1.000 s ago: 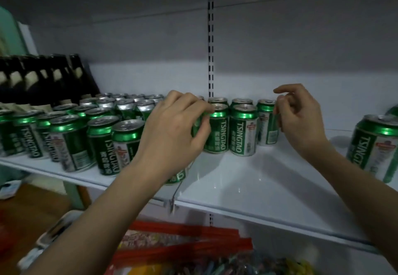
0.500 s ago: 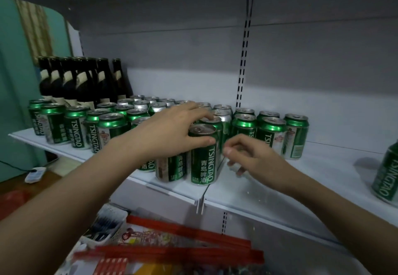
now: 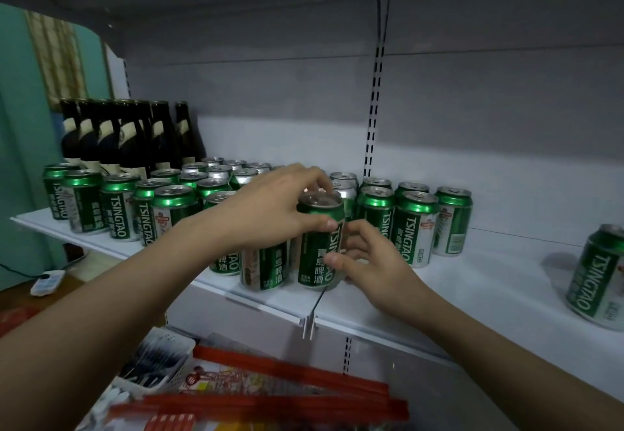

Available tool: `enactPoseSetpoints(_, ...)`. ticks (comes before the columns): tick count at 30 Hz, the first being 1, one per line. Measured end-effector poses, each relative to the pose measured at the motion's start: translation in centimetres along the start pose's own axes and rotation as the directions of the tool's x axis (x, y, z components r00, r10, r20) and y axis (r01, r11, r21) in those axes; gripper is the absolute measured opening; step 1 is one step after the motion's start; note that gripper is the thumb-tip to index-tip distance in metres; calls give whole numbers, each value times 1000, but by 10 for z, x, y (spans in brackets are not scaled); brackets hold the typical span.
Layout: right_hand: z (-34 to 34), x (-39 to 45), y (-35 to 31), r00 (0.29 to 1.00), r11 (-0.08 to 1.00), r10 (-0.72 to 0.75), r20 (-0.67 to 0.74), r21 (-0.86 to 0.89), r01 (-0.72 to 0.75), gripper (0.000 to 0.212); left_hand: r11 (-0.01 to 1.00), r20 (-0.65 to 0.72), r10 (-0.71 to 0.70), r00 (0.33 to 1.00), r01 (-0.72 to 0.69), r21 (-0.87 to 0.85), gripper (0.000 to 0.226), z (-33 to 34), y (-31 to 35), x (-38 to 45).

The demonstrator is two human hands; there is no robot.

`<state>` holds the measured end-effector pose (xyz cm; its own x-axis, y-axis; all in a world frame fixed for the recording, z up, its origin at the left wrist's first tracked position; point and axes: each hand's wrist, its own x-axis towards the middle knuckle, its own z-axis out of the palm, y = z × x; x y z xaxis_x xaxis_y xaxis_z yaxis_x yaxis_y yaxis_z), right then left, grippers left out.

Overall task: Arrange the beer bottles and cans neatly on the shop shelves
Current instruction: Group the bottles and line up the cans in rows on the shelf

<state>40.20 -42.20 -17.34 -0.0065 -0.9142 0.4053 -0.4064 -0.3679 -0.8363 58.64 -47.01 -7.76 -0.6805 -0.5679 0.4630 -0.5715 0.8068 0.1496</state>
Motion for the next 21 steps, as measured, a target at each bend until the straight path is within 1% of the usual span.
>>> enactPoseSetpoints(2,-5,1,-7,998,998,-37,-48,40,39,34,987,-51,-17,999,8,-159,44,-4,5,2)
enactPoseSetpoints(4,-15,0,-15,993,994,-86,-77,62,91,41,944,-105,-31,994,-6,-329,41,-8,11,6)
enactPoseSetpoints(7,-36,-3,-25,991,985,-117,-73,115,125,53,816,-157,-62,986,-40,-577,39,-8,22,15)
enactPoseSetpoints(9,-51,-4,-31,992,971,-112,-60,205,122,62,720,-213,-80,974,-91,-688,36,-4,33,24)
enactPoseSetpoints(11,-66,-5,-38,990,951,-123,-76,275,139,65,646,-296,-96,950,-167,-745,36,3,47,36)
enactPoseSetpoints(12,-73,-6,-40,985,947,-138,-102,277,161,65,613,-334,-111,936,-200,-765,35,8,55,43)
enactPoseSetpoints(13,-80,-7,-42,977,946,-158,-141,262,191,63,575,-364,-130,922,-229,-786,35,14,64,51)
enactPoseSetpoints(15,-94,-10,-41,944,941,-202,-261,216,261,57,512,-398,-158,904,-270,-816,38,26,80,69)
enactPoseSetpoints(18,-114,-14,-30,849,938,-244,-468,107,329,52,493,-411,-149,900,-292,-819,45,47,103,98)
enactPoseSetpoints(21,-129,-17,-7,768,954,-252,-589,-20,298,57,499,-393,-82,916,-304,-812,54,75,122,115)
